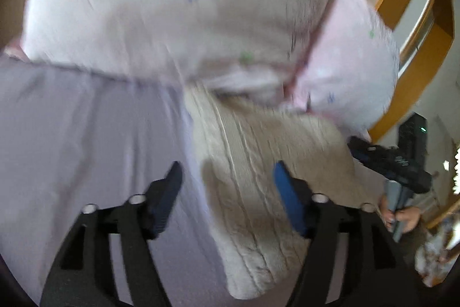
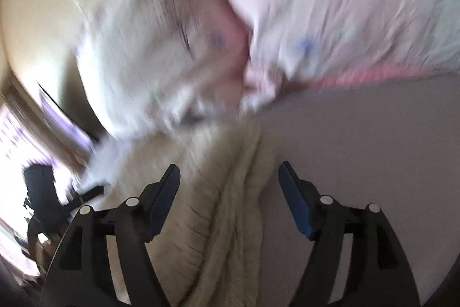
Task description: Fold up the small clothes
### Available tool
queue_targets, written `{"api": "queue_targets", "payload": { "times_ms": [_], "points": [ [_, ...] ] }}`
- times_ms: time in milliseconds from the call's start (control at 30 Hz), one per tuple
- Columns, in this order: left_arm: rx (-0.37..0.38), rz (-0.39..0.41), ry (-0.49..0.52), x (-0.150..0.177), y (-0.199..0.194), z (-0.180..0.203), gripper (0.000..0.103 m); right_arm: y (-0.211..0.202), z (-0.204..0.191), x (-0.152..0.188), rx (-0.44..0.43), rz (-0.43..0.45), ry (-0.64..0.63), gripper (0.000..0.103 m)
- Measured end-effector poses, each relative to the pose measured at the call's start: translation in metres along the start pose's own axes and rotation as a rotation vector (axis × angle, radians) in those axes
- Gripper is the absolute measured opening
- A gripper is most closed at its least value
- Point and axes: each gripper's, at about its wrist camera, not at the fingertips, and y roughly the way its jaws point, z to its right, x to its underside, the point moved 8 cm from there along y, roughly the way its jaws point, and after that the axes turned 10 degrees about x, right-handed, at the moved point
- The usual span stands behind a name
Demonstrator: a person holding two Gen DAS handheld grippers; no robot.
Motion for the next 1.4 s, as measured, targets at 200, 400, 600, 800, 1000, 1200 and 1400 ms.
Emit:
{"api": "queue_targets", "payload": {
  "times_ms": [200, 400, 600, 800, 1000, 1200, 1400],
  "points": [
    [0.147, 0.032, 0.17, 0.009, -0.009, 0.061, 0.077, 0.027, -0.022, 0.023, 0.026, -0.1, -0.162, 0.024],
    [0.161, -0.078, 0.278, 0.035, 0.022, 0.081, 0.077, 0.014, 0.0, -0.001, 0.176, 0.059, -0.151, 0.016],
    [0.102, -0.105, 0.425, 0.054, 0.033, 0.091, 0.076, 0.043, 0.019, 0.002, 0.339, 0.018, -0.225, 0.02],
    [0.087, -0.097, 0.47, 0.06, 0.02, 0.103, 0.078, -0.018, 0.027, -0.004, 0.2, 0.064, -0.063, 0.05],
    [0.185, -0.112, 0.506, 0.075, -0.002, 0.121, 0.08, -0.039, 0.015, 0.035, 0.069, -0.038, -0.022, 0.045],
    [0.163, -0.169, 0.519, 0.087, 0.007, 0.122, 0.08, -0.02, 0.025, 0.047, 0.208, -0.049, -0.047, 0.009],
    [0.141, -0.22, 0.52, 0.097, 0.016, 0.118, 0.08, -0.019, 0.037, 0.05, 0.3, -0.056, -0.028, 0.011]
  ]
}}
